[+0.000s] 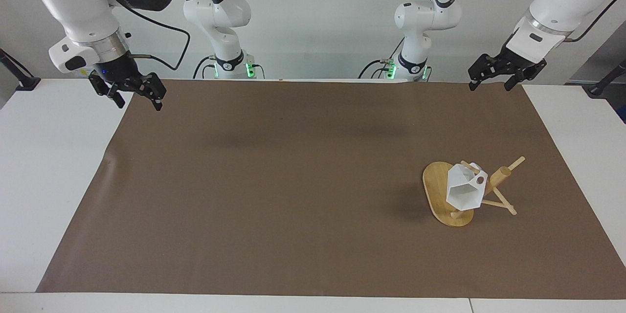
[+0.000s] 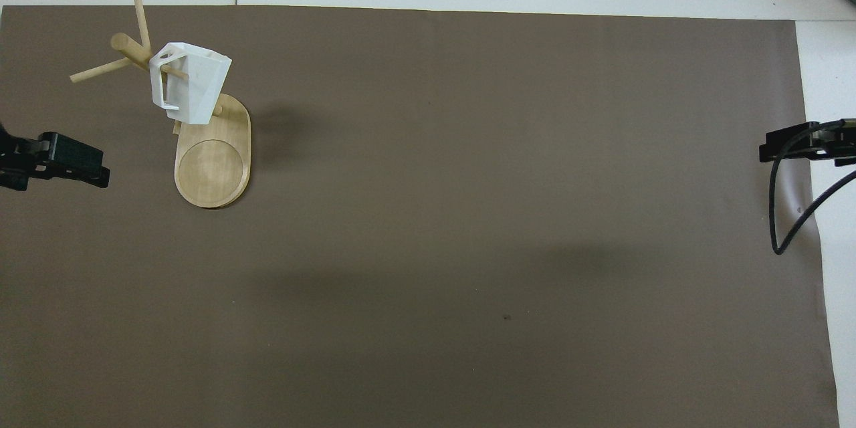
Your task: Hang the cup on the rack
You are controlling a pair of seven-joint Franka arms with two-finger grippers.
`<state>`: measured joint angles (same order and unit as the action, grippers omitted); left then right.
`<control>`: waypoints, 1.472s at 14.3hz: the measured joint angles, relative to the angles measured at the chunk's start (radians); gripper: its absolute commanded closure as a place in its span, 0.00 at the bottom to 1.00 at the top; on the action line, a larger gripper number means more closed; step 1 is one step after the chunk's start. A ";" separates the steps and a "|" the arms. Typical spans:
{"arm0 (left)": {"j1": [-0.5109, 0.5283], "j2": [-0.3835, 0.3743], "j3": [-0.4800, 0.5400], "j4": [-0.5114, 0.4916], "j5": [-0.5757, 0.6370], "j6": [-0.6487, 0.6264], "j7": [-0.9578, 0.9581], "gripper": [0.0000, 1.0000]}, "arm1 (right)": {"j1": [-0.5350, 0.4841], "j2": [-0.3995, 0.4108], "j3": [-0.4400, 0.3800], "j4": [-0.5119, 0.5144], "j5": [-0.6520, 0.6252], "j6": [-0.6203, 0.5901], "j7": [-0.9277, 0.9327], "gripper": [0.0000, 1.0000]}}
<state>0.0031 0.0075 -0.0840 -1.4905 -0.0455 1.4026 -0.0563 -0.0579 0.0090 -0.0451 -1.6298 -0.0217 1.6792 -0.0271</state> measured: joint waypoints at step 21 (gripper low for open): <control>-0.014 -0.033 0.045 -0.035 0.026 -0.004 0.001 0.00 | 0.000 0.000 0.000 0.000 0.000 0.000 0.000 0.00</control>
